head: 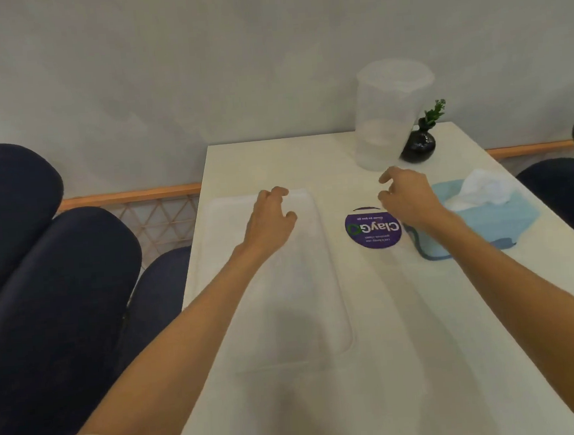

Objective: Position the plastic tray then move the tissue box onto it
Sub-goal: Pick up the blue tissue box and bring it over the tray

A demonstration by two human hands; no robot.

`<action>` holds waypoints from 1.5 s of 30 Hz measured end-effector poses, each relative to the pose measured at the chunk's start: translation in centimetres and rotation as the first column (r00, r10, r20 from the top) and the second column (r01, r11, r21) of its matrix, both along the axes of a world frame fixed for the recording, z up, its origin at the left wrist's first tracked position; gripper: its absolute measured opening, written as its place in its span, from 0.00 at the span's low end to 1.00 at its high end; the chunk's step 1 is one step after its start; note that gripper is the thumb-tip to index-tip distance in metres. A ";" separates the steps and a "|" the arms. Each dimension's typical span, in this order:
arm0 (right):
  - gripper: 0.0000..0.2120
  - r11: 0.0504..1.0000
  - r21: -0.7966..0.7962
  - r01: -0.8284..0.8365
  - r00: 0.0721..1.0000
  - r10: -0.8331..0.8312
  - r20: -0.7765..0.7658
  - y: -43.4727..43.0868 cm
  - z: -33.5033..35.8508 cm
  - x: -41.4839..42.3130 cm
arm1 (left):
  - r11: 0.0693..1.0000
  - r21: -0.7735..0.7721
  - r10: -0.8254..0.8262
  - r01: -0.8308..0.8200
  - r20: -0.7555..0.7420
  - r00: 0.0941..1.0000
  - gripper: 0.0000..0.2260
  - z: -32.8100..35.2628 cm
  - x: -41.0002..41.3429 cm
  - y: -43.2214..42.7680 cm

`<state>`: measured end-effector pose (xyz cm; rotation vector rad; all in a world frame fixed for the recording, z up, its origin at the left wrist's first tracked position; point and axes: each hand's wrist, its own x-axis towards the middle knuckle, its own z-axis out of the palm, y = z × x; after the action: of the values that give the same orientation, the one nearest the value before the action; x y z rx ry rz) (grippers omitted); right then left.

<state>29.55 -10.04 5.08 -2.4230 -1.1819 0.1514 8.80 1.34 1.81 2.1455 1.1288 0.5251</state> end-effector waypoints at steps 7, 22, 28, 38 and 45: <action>0.15 0.983 0.167 0.079 0.989 -0.098 0.106 -5.8 3.4 9.7 | 0.963 -0.205 -0.156 0.172 0.095 0.983 0.16 1.4 11.4 -6.7; 0.16 0.965 -0.128 0.229 0.942 -0.253 -0.219 -11.2 -2.7 20.7 | 0.788 -0.613 0.177 -0.057 0.137 0.975 0.25 -2.7 21.7 -15.3; 0.17 0.969 -0.048 0.240 0.881 -0.239 -0.407 -10.9 -3.2 20.8 | 0.727 -0.677 0.260 -0.110 0.123 0.958 0.24 -2.3 22.3 -15.5; 0.17 0.982 0.055 0.182 0.850 -0.129 -0.510 -5.1 -0.5 15.7 | 0.755 -0.634 0.327 -0.167 0.143 0.934 0.21 0.5 17.7 -10.6; 0.17 0.975 0.187 0.121 0.834 0.002 -0.552 2.8 2.3 9.5 | 0.794 -0.553 0.425 -0.253 0.207 0.881 0.19 3.5 11.8 -2.6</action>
<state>39.03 -7.25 7.43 -2.0170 -0.8054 0.6251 20.58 -1.21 5.27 1.3398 1.3016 0.6265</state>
